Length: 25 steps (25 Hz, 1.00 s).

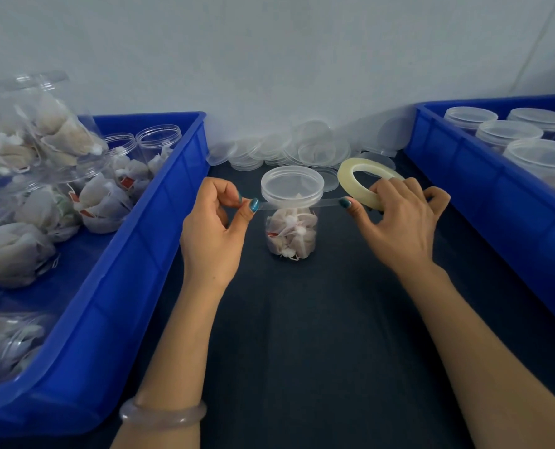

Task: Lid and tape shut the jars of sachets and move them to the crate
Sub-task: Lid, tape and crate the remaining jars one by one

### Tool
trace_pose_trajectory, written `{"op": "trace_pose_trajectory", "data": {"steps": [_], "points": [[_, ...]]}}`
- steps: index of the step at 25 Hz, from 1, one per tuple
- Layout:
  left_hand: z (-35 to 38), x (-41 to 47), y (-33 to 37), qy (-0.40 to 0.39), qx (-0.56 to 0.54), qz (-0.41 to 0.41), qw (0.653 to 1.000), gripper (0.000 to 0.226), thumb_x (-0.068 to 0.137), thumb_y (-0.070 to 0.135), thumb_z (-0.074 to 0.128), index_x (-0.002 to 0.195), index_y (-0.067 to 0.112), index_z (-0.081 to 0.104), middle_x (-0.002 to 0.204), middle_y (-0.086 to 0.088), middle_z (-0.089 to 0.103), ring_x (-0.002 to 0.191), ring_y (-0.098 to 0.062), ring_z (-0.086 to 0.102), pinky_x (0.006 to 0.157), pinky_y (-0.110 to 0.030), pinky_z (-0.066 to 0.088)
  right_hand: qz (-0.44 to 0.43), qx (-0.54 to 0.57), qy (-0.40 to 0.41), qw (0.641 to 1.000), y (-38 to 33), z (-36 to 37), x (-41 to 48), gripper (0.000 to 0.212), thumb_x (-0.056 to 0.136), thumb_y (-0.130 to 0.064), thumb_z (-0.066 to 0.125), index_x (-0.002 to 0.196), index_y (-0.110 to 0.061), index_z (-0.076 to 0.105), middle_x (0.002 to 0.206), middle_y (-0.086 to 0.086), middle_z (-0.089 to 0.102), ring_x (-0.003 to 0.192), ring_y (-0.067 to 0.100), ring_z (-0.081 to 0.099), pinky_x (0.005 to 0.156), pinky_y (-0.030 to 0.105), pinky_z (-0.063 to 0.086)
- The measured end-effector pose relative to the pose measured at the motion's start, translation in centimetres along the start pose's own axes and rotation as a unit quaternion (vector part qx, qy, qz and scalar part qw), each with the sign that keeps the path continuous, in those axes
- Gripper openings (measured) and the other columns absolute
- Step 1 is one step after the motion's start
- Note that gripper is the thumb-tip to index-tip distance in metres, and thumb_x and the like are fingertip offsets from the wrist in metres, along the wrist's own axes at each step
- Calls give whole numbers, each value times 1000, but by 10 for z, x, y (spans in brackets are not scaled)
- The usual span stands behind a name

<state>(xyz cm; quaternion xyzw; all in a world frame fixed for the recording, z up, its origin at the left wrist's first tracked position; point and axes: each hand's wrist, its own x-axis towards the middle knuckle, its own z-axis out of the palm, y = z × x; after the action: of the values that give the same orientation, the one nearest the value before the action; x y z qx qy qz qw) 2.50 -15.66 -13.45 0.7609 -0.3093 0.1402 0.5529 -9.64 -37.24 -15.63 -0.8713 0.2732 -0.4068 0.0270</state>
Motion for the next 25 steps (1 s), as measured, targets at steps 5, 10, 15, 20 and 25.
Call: {"op": "trace_pose_trajectory", "data": {"steps": [5,10,15,20,25], "points": [[11,0,-9,21,11,-12,1000,29,91,22,70,87,37,46,88,13,64,59,-2,47,58,-18,42,10,15,5,1000,-5,5,1,54,92,-68,35,83,-19,54,84,-9,47,85,18,46,88,40,22],[35,0,-4,66,-43,-25,997,19,94,10,66,101,19,50,99,12,65,73,2,56,68,-16,46,28,32,0,999,-8,8,3,52,92,-67,38,85,-18,56,83,-8,48,83,15,41,86,40,22],[61,-17,7,-37,-141,-73,987,73,94,52,55,152,16,29,152,5,40,137,-2,40,110,-25,39,25,33,-3,999,-9,9,3,46,94,-63,47,86,-19,56,81,-8,49,82,16,43,85,39,22],[63,14,5,-137,-160,-70,975,117,59,80,66,152,21,26,142,17,43,134,-7,44,111,-38,43,28,45,-6,999,-11,4,4,52,91,-68,34,85,-21,55,83,-10,49,83,14,42,83,36,18],[60,23,-6,-156,-168,-51,972,83,61,62,75,129,20,50,118,14,61,104,15,58,93,-18,50,12,39,-20,999,-7,4,5,46,95,-61,44,87,-19,60,85,-10,52,88,18,48,81,33,14]]}}
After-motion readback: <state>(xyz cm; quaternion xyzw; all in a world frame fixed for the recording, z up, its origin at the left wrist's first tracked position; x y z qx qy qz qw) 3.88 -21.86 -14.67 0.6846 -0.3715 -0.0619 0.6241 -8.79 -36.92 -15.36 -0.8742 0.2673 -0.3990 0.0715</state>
